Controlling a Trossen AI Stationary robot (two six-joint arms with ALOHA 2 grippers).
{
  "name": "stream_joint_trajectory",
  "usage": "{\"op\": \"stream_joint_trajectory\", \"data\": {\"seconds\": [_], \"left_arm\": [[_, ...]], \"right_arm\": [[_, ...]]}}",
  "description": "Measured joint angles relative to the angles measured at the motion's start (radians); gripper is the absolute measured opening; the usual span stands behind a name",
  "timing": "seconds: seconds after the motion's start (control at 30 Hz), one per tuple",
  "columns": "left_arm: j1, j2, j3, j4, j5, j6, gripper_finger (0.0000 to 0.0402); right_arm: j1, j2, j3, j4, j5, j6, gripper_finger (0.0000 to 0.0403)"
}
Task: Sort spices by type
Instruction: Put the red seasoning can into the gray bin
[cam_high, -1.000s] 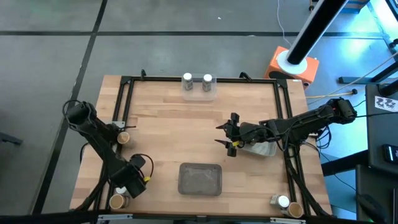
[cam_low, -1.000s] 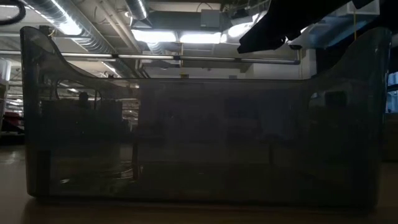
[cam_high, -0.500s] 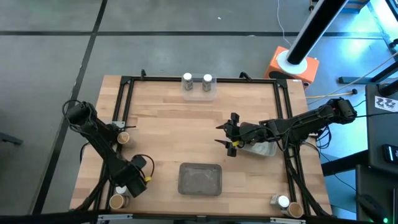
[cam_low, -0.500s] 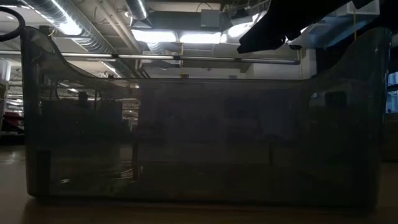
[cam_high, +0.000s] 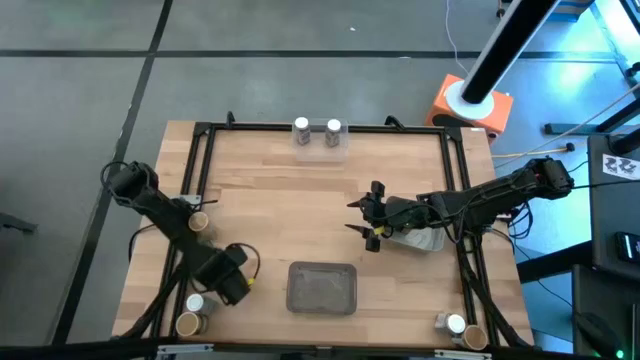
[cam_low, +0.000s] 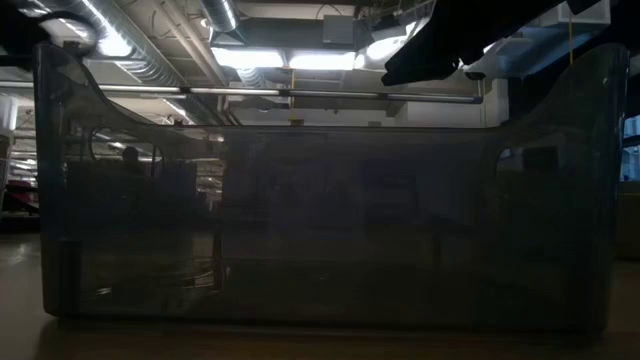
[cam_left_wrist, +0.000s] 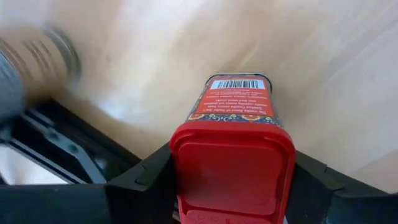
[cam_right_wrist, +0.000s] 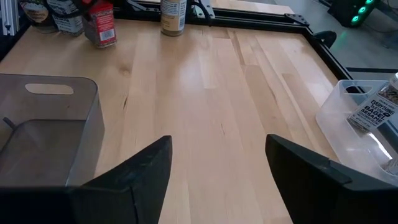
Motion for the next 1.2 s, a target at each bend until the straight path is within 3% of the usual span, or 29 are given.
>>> {"op": "stream_joint_trajectory", "data": {"seconds": [0.27, 0.53, 0.73, 0.93, 1.2], "left_arm": [[0.218, 0.0, 0.091, -0.076, -0.123, 0.362, 0.0202], [0.427, 0.0, 0.155, -0.075, -0.206, 0.656, 0.0205], [0.555, 0.0, 0.163, 0.011, -0.248, 0.842, 0.0206], [0.635, 0.085, 0.199, 0.04, -0.248, 0.957, 0.0203], [0.635, 0.284, 0.422, 0.01, -0.259, 1.113, 0.0204]], "right_arm": [[0.001, 0.05, 0.0, -0.024, -0.005, 0.067, 0.026], [0.011, 0.092, 0.0, -0.027, -0.114, 0.117, 0.026], [0.064, 0.089, 0.0, -0.028, -0.076, 0.132, 0.026], [0.095, 0.089, 0.0, -0.029, -0.069, 0.16, 0.026], [0.095, 0.089, 0.0, -0.039, -0.069, 0.184, 0.026]]}}
